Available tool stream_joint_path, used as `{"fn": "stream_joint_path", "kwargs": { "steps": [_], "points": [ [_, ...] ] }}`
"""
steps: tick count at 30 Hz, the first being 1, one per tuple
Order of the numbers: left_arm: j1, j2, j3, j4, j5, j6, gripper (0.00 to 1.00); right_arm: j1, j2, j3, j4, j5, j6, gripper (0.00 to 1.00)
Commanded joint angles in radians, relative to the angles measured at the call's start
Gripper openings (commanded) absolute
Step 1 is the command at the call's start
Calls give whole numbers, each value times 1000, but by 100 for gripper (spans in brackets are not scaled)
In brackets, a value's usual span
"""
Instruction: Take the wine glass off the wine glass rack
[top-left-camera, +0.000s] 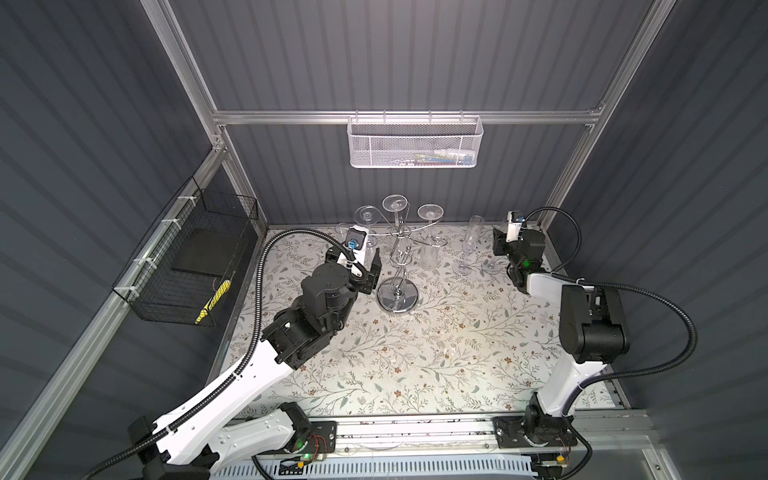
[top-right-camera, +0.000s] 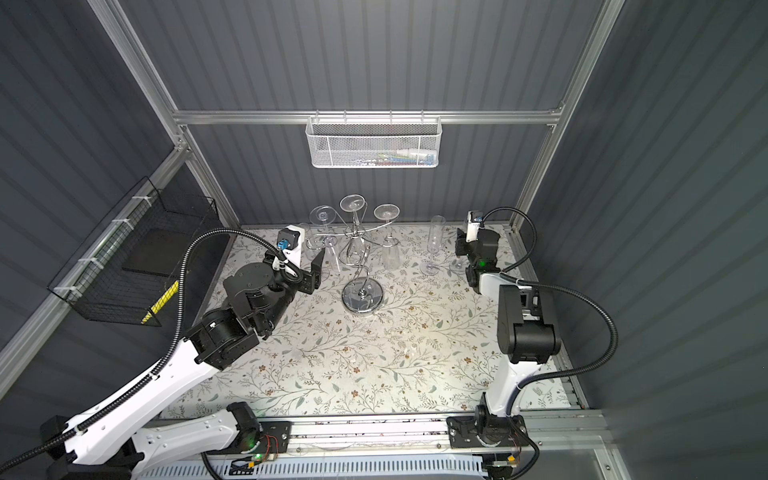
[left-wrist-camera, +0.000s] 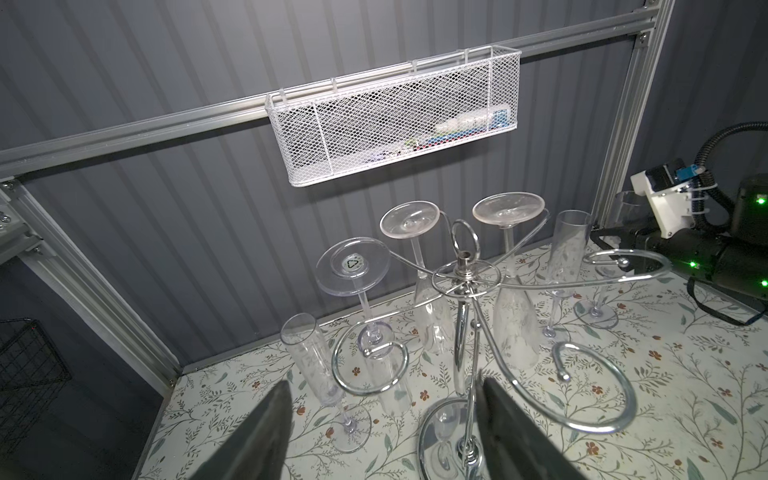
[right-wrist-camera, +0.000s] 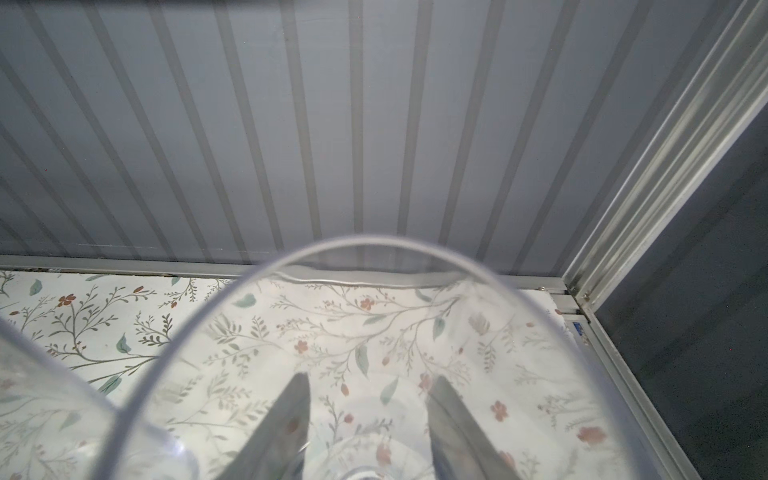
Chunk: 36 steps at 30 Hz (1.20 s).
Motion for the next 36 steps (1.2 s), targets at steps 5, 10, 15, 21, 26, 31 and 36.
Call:
{"fn": "stream_joint_path", "kwargs": {
  "steps": [5, 10, 15, 21, 26, 31, 36],
  "points": [
    [3, 10, 37, -3, 0, 18, 71, -4, 10, 29, -6, -5, -18, 48],
    [4, 5, 35, -14, 1, 13, 71, -3, 8, 37, -48, -7, -9, 72],
    [5, -13, 25, -17, -2, 5, 72, -4, -19, 31, -63, -7, -1, 99],
    [6, -57, 7, -29, 6, -9, 72, -4, -116, 11, -111, 35, -1, 99],
    [6, -115, -9, -67, 25, -30, 72, -3, -255, 26, -245, 111, 29, 99],
    [6, -182, -1, -141, 33, -83, 73, 1, -410, 73, -496, 164, 153, 99],
    [6, -260, -20, -154, 81, -105, 74, 37, -586, 39, -648, 122, 203, 99]
  ]
}}
